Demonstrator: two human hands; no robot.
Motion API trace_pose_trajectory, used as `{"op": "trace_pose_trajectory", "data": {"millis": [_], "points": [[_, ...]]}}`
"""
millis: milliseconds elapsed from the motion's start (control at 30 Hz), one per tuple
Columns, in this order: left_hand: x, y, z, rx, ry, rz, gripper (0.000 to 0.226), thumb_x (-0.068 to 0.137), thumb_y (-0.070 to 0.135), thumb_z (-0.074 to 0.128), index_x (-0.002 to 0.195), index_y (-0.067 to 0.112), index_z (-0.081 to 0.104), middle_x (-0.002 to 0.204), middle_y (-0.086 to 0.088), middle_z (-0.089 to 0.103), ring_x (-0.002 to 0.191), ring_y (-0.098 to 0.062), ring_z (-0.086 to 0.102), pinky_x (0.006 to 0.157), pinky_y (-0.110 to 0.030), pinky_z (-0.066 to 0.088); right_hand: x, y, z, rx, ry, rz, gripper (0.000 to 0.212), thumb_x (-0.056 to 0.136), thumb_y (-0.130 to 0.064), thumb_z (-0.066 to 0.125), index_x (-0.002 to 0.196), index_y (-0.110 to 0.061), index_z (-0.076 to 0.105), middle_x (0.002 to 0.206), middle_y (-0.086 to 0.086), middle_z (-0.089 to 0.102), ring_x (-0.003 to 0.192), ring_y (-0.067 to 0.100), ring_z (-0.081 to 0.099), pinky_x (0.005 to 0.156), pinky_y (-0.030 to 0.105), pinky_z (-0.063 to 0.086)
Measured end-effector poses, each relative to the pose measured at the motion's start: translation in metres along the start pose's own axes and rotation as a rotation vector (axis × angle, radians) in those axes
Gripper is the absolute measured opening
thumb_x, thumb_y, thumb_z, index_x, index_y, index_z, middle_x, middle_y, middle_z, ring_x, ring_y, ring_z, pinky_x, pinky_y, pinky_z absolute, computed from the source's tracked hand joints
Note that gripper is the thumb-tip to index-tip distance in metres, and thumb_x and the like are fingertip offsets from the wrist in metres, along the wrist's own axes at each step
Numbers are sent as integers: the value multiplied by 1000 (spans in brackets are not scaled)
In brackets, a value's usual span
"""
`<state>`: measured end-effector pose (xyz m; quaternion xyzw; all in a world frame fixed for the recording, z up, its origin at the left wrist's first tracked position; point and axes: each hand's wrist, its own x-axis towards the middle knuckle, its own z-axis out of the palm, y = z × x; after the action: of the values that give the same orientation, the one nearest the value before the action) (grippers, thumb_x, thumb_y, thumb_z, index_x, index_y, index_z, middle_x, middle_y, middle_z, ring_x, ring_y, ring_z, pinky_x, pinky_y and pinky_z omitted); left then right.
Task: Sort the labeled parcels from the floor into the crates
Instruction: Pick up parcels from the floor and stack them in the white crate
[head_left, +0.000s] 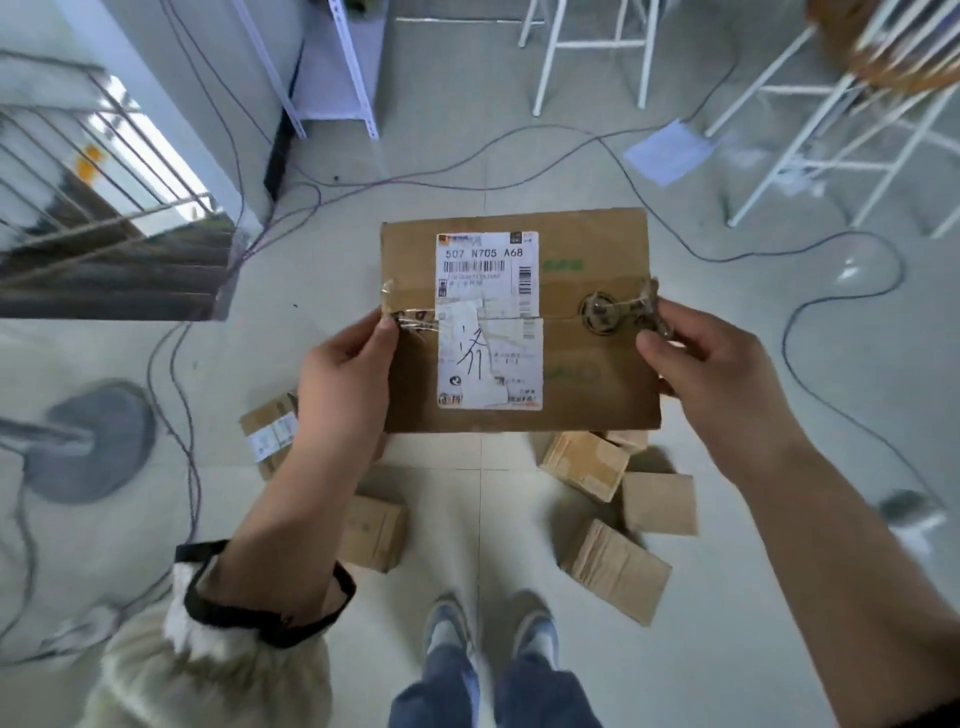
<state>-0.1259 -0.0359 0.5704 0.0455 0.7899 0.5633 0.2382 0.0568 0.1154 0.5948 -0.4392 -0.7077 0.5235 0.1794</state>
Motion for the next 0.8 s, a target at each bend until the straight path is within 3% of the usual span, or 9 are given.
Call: {"op": "trace_pose_trajectory", "data": {"millis": [67,133,200,267,400,533,633,700,800], "points": [[-35,51,-17,-38,-14,-9,24,94,25,55,115,21,68,80,17,66,75,-4,60,78,-26,51,-28,-53,-29,-2,10,-37,45,91,-17,55,77,-59,64,85,-24,69,83,-1,63,88,38,54],[-64,91,-35,-32,-11,16,16,93,25,57,98,32,71,75,23,63,78,-5,61,87,-31,50,-57,-91,-52,9,21,-60,45,90,-15,56,77,-57,65,82,-27,69,77,-6,62,83,31,54],[-91,122,-53,-27,-15,56,22,93,27,58,78,40,66,69,29,61,80,0,60,87,-31,50,-86,-119,-67,46,27,-93,45,88,-12,58,79,-55,64,79,-28,69,72,-10,61,70,15,52],[-112,147,-69,-33,-24,109,25,93,28,57,73,42,64,72,29,61,82,5,58,81,-28,48,-108,-141,-76,85,49,-136,44,88,-10,58,83,-53,65,84,-27,70,77,-11,62,65,8,46],[-140,180,-86,-68,-38,200,25,92,27,58,73,42,66,72,28,67,82,7,60,78,-25,48,-131,-164,-89,127,101,-188,32,88,-9,57,94,-37,71,93,-16,72,92,5,65,85,28,48],[-149,204,-90,-109,10,262,30,89,32,61,65,48,68,76,29,68,88,1,63,86,-32,50,-131,-185,-100,153,102,-218,25,90,-13,57,95,-32,72,93,-10,73,94,14,67,85,36,51],[-154,221,-87,-165,17,299,27,88,34,62,66,48,68,77,27,68,92,-1,62,84,-31,48,-134,-199,-112,140,100,-271,24,91,-15,56,97,-32,71,95,-4,73,95,21,66,90,43,50],[-156,229,-83,-216,-1,324,25,89,31,61,69,44,67,81,25,66,91,0,60,75,-27,47,-136,-203,-118,149,119,-310,26,91,-12,56,99,-31,72,95,-7,73,95,16,67,92,37,50],[-160,237,-73,-240,-23,352,20,89,30,61,73,41,68,84,22,66,87,-1,61,75,-28,48,-139,-202,-129,178,158,-349,28,91,-9,55,101,-29,71,97,-13,73,95,7,66,79,14,50]]}}
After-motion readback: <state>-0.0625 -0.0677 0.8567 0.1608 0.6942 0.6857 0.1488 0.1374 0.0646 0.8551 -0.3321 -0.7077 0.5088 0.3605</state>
